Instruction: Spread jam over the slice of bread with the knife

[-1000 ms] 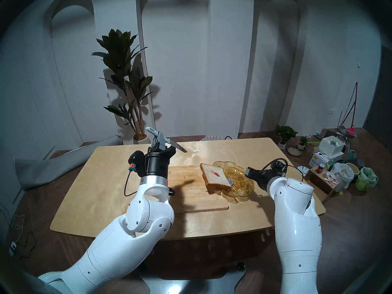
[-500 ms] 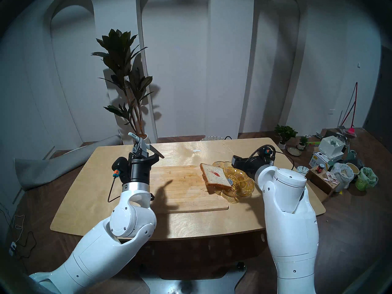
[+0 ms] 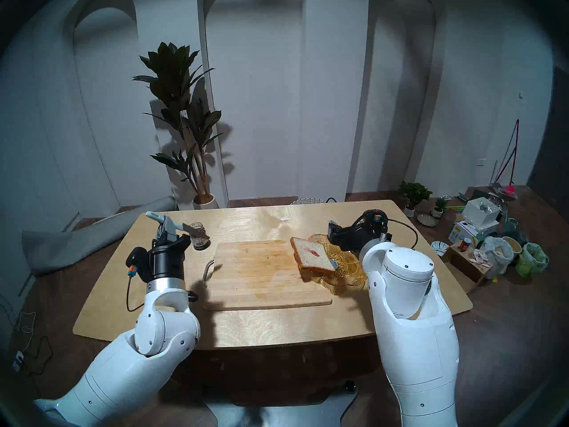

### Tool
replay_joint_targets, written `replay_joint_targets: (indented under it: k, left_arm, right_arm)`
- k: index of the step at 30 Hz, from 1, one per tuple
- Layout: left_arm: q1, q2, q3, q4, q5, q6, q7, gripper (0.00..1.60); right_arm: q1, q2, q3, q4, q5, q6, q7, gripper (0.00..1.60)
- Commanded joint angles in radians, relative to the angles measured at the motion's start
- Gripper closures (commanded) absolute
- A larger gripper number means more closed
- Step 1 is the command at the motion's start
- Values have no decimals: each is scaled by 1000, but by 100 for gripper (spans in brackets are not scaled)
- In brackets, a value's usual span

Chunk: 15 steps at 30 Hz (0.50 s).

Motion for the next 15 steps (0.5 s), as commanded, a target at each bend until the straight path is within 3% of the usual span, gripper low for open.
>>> replay_joint_targets:
  k: [1,15]
  left_arm:
    - [-2,34,-30,64,-172,-26,-73,160]
    - [-53,35,-46,162,-488,12,-281,160]
  right_arm:
    - [25,27,-41,0,-60,-76,-13,0]
    - [25,38,-92,45,-138,-130,-69,0]
